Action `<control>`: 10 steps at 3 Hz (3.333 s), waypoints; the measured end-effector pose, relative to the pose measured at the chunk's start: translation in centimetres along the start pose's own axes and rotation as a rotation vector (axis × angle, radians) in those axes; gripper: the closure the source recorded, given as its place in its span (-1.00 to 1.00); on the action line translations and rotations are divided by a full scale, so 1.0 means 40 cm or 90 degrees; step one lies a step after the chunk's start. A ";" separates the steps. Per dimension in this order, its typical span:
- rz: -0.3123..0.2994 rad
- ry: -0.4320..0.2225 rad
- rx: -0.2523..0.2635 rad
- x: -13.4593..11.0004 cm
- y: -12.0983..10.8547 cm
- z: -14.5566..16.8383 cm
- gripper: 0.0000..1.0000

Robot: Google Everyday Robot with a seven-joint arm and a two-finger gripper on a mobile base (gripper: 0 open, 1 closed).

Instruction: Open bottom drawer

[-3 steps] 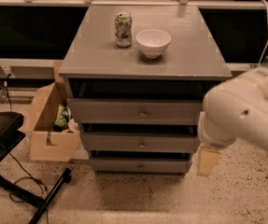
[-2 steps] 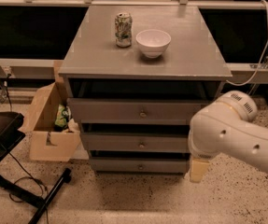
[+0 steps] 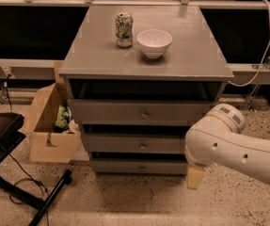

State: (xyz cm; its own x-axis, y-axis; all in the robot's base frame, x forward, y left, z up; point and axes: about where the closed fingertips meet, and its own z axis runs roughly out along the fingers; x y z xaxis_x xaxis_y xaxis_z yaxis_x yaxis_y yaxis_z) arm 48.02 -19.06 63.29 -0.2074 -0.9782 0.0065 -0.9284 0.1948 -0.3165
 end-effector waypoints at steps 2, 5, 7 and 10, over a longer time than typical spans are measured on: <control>-0.035 -0.024 -0.003 -0.053 0.048 0.115 -1.00; -0.045 -0.032 -0.050 -0.124 0.086 0.654 -1.00; -0.034 -0.049 -0.068 -0.139 0.099 0.769 -1.00; -0.058 -0.078 -0.065 -0.136 0.051 0.985 -1.00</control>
Offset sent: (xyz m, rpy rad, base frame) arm 0.0198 0.0402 -0.1702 0.0113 0.0624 0.1148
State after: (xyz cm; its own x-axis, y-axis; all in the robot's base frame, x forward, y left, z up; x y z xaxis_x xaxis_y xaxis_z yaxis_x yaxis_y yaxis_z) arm 59.38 -16.17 25.24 -0.0881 -0.9923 -0.0874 -0.9693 0.1056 -0.2222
